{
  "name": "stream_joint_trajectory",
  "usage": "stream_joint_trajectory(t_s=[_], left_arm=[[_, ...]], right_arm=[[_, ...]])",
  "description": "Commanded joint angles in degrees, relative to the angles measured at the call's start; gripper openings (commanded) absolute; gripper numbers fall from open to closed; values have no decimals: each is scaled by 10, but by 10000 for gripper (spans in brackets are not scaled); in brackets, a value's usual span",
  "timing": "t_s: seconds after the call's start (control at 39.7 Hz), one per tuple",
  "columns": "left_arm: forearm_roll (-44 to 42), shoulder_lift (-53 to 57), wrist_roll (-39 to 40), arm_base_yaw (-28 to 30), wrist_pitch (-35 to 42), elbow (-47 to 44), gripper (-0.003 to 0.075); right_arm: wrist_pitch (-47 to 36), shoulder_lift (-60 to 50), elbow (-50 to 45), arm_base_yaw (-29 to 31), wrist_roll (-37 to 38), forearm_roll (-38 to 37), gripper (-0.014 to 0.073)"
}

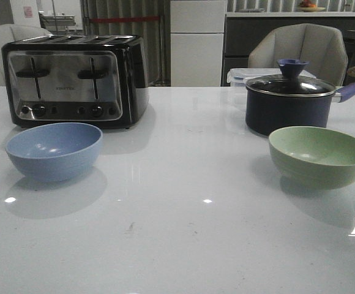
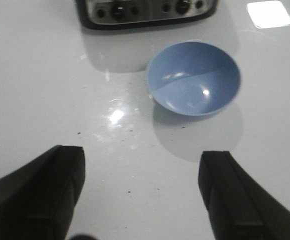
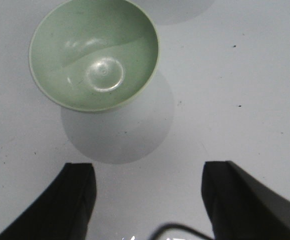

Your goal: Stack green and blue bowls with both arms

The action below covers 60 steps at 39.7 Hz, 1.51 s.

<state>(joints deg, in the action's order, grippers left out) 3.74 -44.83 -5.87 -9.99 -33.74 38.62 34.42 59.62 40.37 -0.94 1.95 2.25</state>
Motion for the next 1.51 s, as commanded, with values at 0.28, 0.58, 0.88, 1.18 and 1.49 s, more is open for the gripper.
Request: stream_joint_trajectory(t_s=[0.28, 0.58, 0.88, 1.18, 1.49], left_arm=[[12, 1, -16, -180, 43, 18, 510], [12, 1, -16, -194, 43, 18, 510], [12, 1, -16, -194, 43, 18, 510], [12, 1, -16, -194, 43, 18, 510], [12, 1, -16, -194, 43, 18, 510]], right_arm=[[68, 203, 186, 59, -85, 109, 557], [57, 350, 266, 59, -103, 129, 557], [32, 418, 279, 59, -114, 129, 521], [23, 423, 279, 59, -116, 129, 163], [40, 385, 282, 44, -129, 138, 86]])
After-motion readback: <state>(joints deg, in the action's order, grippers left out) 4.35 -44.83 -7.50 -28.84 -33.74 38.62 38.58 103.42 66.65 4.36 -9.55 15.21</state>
